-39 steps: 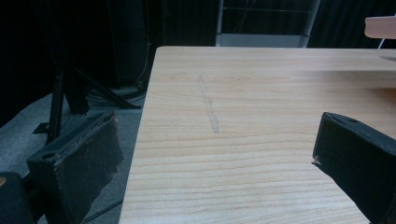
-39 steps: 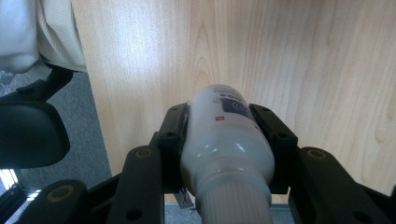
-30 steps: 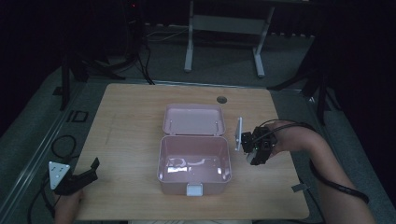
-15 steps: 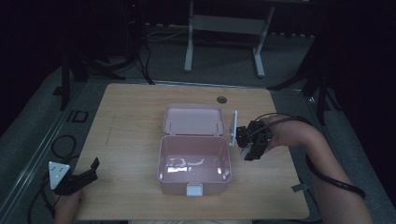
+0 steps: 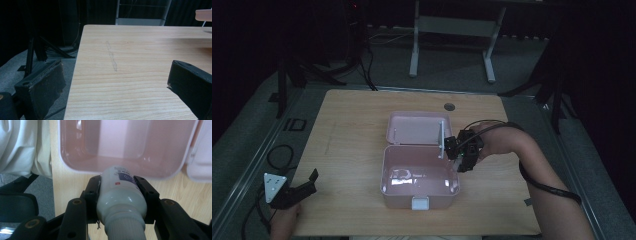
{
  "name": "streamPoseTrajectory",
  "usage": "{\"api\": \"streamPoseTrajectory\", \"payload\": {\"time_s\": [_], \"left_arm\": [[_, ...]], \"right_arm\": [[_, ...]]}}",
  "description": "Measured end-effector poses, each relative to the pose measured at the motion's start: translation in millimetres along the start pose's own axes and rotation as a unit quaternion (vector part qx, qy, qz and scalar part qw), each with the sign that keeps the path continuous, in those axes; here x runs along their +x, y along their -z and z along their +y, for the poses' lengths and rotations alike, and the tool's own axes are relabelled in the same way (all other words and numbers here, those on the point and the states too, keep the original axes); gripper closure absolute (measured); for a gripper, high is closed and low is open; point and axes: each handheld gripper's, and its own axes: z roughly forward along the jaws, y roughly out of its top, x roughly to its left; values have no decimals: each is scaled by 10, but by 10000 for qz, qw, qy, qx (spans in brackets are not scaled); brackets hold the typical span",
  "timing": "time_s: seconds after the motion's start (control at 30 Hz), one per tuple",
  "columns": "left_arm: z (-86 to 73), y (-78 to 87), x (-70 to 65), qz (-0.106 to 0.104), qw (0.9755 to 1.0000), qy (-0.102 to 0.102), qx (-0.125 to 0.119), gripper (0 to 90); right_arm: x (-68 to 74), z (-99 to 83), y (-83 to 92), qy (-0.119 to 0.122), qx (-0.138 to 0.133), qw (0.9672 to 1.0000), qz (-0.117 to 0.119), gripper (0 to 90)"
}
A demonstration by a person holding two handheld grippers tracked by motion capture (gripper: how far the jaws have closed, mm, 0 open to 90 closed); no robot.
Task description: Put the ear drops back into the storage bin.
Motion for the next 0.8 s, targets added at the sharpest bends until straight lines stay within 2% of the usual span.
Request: {"api": "streamPoseTrajectory", "payload": {"time_s": [0.43, 0.8], "left_arm": [[0, 2, 2, -9, 10000, 1, 1, 14], [0, -1, -2, -9, 10000, -9, -3, 14]], "right_arm": [[-35, 328, -141, 295, -26, 9995, 118, 597], [-57, 442, -425, 434, 146, 9986, 281, 597]]}}
